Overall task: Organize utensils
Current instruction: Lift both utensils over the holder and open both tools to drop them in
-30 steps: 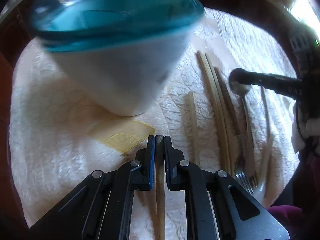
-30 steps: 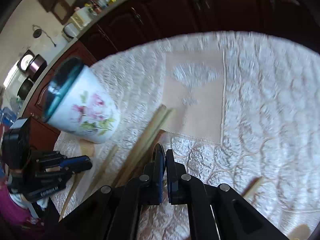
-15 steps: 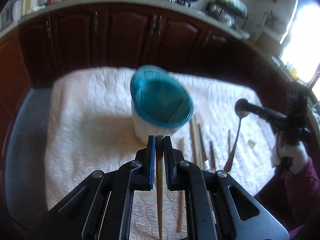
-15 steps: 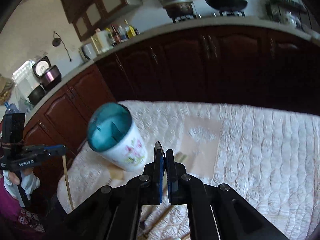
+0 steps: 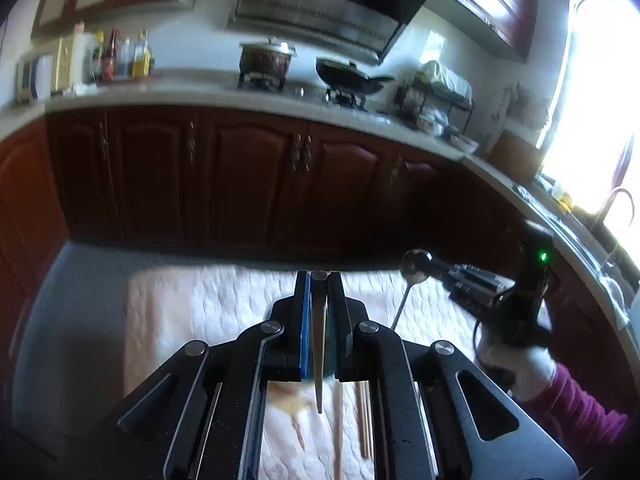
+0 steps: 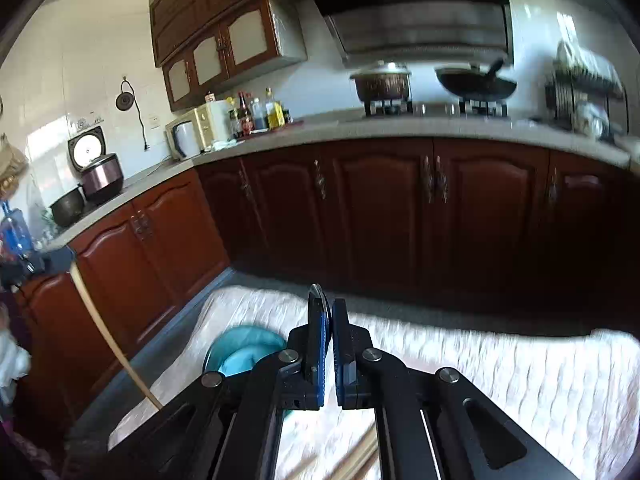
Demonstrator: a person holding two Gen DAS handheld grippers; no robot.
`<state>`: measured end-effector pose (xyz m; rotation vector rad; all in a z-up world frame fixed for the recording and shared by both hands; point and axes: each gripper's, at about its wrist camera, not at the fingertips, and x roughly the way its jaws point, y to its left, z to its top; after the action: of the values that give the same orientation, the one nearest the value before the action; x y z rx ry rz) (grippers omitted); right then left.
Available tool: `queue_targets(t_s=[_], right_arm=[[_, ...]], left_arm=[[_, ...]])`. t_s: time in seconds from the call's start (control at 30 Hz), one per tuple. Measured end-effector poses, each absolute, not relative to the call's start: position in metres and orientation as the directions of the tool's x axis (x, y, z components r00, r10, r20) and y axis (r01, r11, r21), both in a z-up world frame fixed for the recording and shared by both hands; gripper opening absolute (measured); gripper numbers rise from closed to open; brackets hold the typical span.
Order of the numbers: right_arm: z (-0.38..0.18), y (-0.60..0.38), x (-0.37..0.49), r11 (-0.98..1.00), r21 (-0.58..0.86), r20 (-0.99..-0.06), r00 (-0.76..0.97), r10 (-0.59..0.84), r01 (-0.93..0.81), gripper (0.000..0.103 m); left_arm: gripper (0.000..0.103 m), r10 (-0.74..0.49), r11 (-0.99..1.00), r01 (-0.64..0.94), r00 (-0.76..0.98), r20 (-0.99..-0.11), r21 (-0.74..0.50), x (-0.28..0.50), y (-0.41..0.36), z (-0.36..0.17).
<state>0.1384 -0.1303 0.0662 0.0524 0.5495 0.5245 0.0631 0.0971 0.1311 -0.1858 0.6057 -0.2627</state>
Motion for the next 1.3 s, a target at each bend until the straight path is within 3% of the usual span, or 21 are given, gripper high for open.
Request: queue_targets(t_s=[0.27,0.57,0.77,1.17,1.27,1.3], right_arm=[[0.064,-0.079,0.171,0.904,0.030,-0.456,0.798,0.393,-0.427,0.003],[0.020,-0.038,0.183,0.882,-0.074,-0.500,0.782,0.371,-0.466,0.003],[-0.005,-0.036,0.185,0.862,-0.051,-0.557,0.731,0.394,-0.504,0.003],[-0.024,-0.042,0.187,0.813,0.112,-0.627,0.594,0.504,-0.572,0.006],[-0.028,-0.043,0.189,0.803,0.148,-0.646,0.558,0.521,-0.578,0.016],[-0.029,-0.044,0.188,0.804,0.151,-0.647,0.557,0.521,-0.575,0.019]], left_arm=[[0.007,-0.195,0.976,0.113,0.844,-0.500,-0.188,0.106,0.099,0.140],[0.007,-0.135,0.989,0.069,0.794,-0.593,-0.134,0.132,0.088,0.074],[0.007,-0.141,0.988,0.064,0.760,-0.635,-0.142,0.137,0.083,0.046],[0.007,-0.102,0.992,0.035,0.779,-0.618,-0.121,0.140,0.083,0.041],[0.011,-0.108,0.991,0.034,0.772,-0.626,-0.129,0.140,0.084,0.039],[0.017,-0.109,0.991,0.035,0.772,-0.626,-0.129,0.140,0.083,0.039]])
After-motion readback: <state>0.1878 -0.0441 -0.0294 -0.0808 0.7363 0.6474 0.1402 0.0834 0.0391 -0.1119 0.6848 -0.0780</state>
